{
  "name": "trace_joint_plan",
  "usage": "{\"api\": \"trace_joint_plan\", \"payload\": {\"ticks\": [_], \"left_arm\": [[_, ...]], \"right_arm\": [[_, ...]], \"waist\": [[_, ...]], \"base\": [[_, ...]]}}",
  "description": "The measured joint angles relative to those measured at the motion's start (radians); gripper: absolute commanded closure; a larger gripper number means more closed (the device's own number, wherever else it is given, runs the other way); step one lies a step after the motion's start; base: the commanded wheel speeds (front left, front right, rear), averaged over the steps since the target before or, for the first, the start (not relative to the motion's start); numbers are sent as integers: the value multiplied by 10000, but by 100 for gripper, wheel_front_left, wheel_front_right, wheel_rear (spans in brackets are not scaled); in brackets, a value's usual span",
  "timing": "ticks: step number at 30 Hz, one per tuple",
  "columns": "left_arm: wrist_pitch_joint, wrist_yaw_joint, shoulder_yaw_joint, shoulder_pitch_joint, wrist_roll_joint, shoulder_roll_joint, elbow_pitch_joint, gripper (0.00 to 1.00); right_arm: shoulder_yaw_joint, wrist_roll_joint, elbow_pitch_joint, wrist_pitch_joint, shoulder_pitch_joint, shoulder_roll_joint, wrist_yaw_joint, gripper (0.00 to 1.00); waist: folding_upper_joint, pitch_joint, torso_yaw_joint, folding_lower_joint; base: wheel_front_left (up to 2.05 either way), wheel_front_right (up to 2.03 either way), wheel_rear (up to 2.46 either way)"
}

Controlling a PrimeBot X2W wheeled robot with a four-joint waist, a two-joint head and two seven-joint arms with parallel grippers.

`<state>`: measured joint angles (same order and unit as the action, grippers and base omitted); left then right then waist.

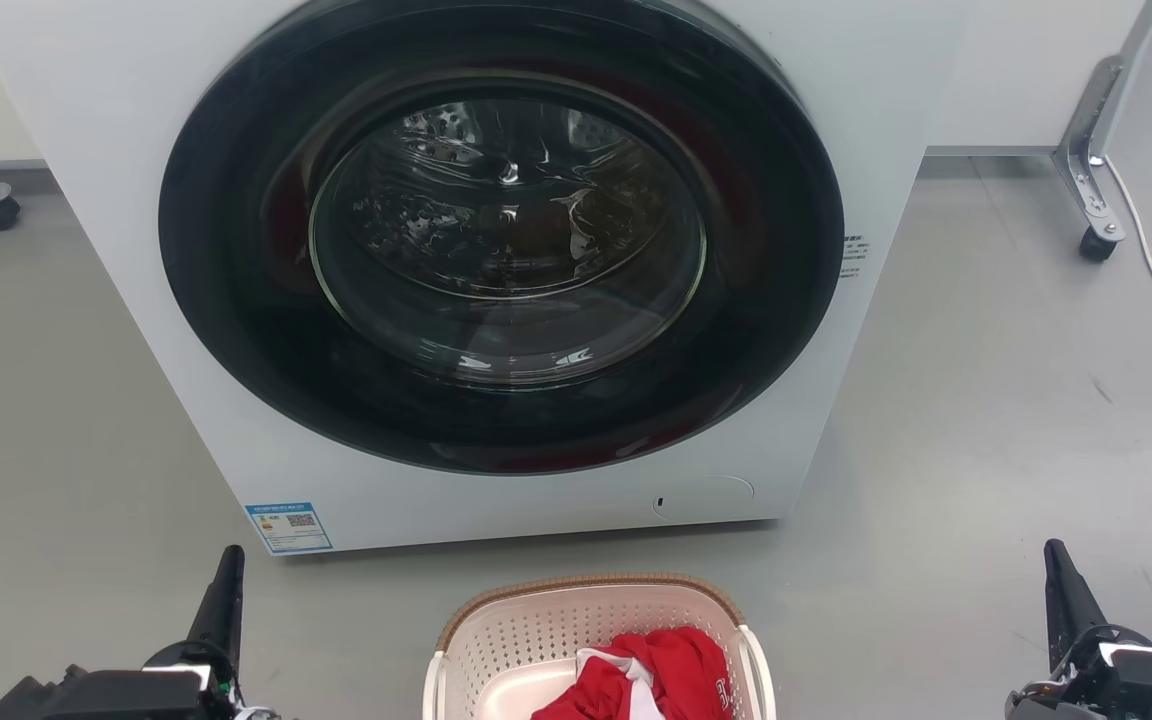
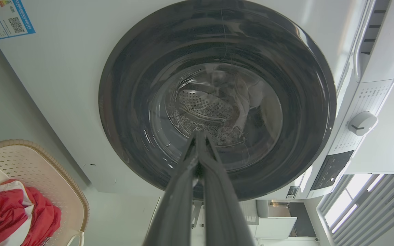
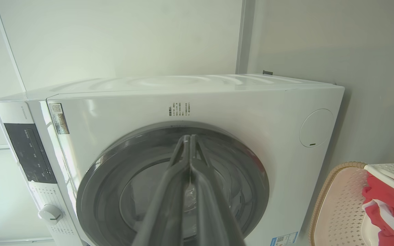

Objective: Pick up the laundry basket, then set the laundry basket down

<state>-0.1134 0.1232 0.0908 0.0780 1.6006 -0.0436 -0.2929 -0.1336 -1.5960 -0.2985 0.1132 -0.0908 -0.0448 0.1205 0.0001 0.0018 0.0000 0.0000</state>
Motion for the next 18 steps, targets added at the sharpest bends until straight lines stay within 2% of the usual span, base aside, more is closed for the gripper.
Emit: {"api": "trace_joint_plan", "payload": {"ticks": [18], "left_arm": [[0, 0, 0, 0, 0, 2, -10, 100]], "right_arm": [[0, -10, -2, 0, -1, 2, 0, 100]], "waist": [[0, -1, 0, 0]], "base": [[0, 0, 0]]}}
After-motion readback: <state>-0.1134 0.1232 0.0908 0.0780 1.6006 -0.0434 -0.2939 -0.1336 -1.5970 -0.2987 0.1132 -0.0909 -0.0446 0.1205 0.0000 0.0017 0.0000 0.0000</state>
